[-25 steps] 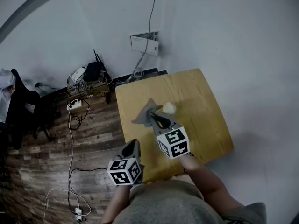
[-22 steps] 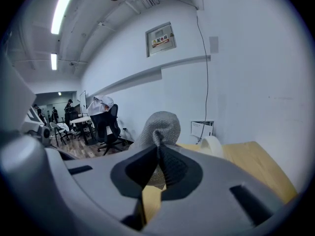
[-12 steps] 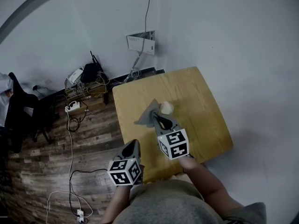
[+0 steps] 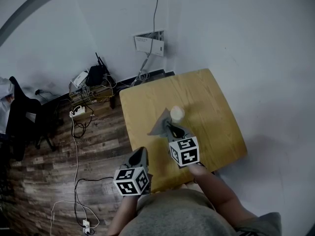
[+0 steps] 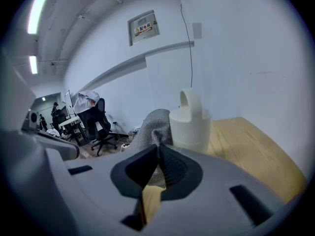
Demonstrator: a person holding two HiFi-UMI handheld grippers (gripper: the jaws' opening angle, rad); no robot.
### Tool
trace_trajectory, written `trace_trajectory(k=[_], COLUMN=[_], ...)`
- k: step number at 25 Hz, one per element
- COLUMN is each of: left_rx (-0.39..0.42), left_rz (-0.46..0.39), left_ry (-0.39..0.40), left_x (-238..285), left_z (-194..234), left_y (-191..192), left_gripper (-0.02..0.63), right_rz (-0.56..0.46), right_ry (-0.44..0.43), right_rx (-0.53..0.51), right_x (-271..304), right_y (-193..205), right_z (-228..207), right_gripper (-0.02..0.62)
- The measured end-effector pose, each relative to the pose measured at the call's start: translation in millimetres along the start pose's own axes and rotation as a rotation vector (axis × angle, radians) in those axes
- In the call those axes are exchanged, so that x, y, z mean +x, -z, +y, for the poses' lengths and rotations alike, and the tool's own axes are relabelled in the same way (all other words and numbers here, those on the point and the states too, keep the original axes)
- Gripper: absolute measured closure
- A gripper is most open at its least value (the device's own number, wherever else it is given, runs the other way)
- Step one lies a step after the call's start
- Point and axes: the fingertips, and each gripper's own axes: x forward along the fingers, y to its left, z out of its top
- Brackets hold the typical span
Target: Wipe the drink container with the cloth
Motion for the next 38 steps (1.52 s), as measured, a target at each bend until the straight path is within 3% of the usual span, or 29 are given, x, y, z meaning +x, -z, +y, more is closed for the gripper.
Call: trace_trajectory(k=[24, 30, 38], left_rx=[-0.004, 0.000, -0.003], left_rz=[0.031, 0.032, 0.014], left_ry=[0.003, 0.018, 0.028], left_x=[-3, -5, -7], left_z=[15, 17, 12], left_y=[8, 9, 11], left_gripper=[0.603, 0.604, 0.603], right_rz=[0.217, 0.216, 0.118], right_ry=[0.062, 0.070, 0.009], right_rx=[0.025, 0.035, 0.051], right_x=[33, 31, -5], right_y=[80, 84, 62], right_z=[-15, -12, 6], right_gripper=[0.586, 0.585, 0.586])
